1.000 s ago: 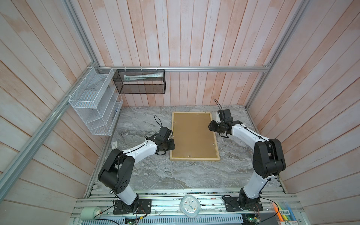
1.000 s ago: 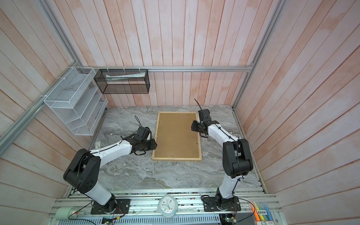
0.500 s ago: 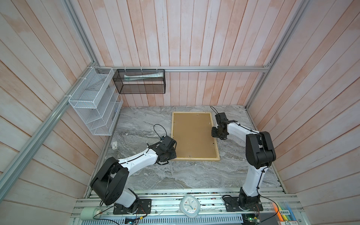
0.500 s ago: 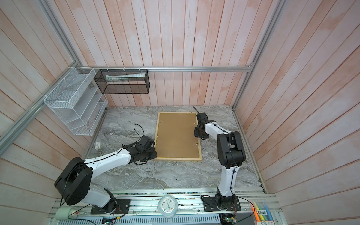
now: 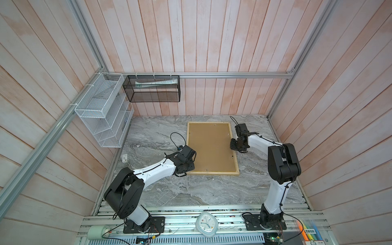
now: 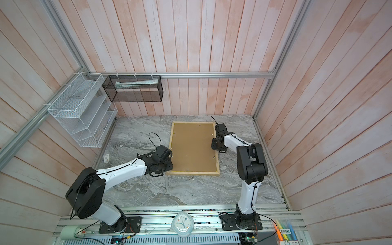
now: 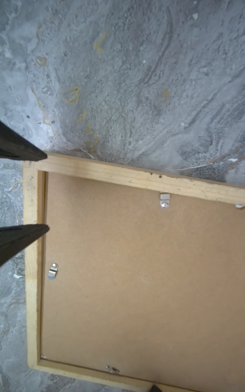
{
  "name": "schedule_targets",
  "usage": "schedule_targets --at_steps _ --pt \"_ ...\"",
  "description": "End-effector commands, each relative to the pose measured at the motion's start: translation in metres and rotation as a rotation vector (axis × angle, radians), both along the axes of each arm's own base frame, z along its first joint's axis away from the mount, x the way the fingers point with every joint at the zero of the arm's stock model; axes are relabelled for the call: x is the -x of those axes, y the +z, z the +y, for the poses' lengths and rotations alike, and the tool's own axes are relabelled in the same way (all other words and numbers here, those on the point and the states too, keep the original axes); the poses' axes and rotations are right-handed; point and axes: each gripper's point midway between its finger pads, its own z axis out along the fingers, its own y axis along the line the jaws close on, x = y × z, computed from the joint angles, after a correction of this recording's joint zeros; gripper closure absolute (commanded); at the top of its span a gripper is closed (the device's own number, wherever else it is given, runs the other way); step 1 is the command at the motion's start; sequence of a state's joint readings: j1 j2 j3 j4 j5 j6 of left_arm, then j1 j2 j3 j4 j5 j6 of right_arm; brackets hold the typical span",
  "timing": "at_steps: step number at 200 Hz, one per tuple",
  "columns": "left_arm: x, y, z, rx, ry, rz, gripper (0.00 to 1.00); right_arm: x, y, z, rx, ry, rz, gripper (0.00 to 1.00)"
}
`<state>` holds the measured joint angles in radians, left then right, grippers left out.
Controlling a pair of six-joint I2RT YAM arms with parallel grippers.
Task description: Put the photo into the frame
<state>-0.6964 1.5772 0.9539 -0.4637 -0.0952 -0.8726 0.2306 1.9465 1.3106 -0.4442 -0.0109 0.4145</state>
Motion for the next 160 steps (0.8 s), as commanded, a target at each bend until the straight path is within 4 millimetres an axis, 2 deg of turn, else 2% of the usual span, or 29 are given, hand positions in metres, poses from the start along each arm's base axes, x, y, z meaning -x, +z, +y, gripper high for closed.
schedule_targets --at_steps 1,24,52,83,118,136,160 --pt "-0.001 0.0 0.002 -0.051 -0.006 -0.005 0.5 0.017 -0.024 0.007 -0.079 -0.026 0.076 0.9" --pt "-0.003 0.003 0.007 -0.103 0.002 -0.017 0.49 0.026 -0.029 0.017 -0.184 -0.057 0.083 0.91" --pt "-0.006 0.007 0.012 -0.182 -0.003 -0.029 0.49 0.043 -0.027 0.038 -0.329 -0.109 0.052 0.9" --pt "-0.005 0.002 0.015 -0.224 -0.003 -0.008 0.48 0.065 -0.023 0.075 -0.448 -0.102 0.039 0.9" --pt "0.002 -0.006 0.017 -0.229 0.01 0.023 0.47 0.074 -0.011 0.12 -0.509 0.008 0.052 0.88" --pt "0.007 -0.008 0.021 -0.23 0.029 0.033 0.46 0.072 -0.001 0.127 -0.516 0.039 0.028 0.85" --pt "0.013 -0.011 0.024 -0.216 0.048 0.044 0.44 0.067 0.02 0.124 -0.498 0.082 -0.038 0.7"
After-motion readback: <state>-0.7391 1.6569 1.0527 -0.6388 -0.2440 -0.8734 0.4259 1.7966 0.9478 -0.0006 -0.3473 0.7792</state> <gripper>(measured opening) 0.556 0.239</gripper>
